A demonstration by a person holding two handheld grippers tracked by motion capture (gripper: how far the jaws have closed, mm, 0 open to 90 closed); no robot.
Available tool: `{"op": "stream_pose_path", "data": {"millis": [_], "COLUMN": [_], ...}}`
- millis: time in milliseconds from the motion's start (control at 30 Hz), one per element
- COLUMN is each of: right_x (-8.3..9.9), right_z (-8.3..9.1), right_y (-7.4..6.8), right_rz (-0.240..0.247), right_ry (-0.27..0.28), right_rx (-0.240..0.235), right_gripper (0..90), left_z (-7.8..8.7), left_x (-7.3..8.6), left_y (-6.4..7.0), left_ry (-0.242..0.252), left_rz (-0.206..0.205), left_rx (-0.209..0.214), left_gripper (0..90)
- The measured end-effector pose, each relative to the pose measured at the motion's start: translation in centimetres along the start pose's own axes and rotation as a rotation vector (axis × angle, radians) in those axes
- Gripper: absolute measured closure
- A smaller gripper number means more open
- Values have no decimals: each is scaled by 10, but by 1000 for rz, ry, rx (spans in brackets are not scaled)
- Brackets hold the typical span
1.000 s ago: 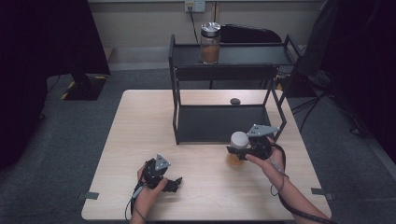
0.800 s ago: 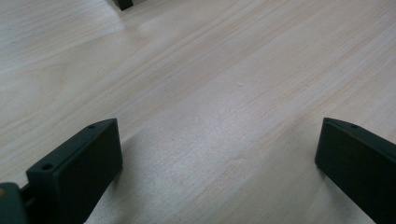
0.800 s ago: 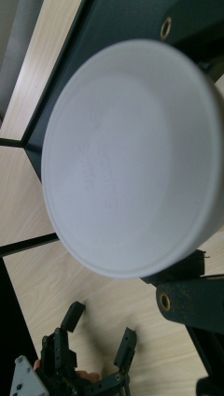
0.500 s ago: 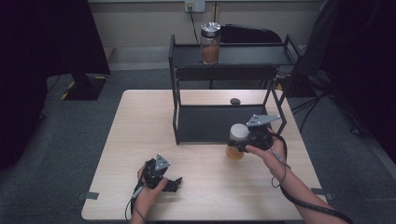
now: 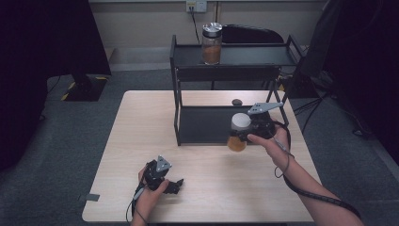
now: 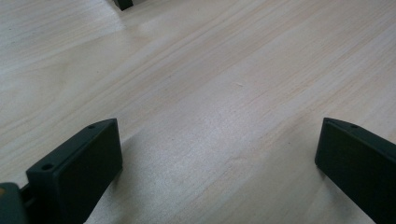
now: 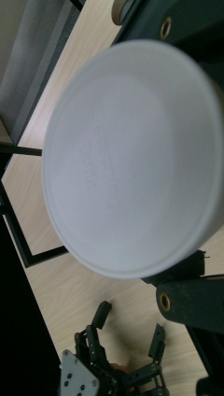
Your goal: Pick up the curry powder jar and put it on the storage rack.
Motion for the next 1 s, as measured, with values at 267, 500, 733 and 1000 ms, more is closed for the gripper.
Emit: {"op": "stream_pose_path", "data": {"millis": [267, 500, 733, 1000], "right_x": [-18, -30, -49, -69], "right_z": [7, 12, 24, 46], "right_y": [5, 11, 14, 19], "right_rz": [-9, -24, -11, -10], "right_ry": [17, 19, 4, 23], "right_rx": [8, 16, 28, 47], "right_gripper": [344, 344, 344, 344], "left_z": [0, 0, 0, 0], "left_x": [0, 0, 0, 0], "left_y": [0, 0, 0, 0], "left_ry": [0, 0, 0, 1], "left_rz": [0, 0, 0, 2], "left_rx": [0, 0, 0, 1], "left_gripper": [0, 0, 0, 0]}}
Point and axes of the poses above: each handheld gripper's, and its own axes: z roughly backward along the jaws, x roughly out of its underside, y roughly to its right, the point moved 2 cm from there along -z, roughly forward along the jaws, and after that the axes turned 9 degrees about -y, right-handed, at the moved point
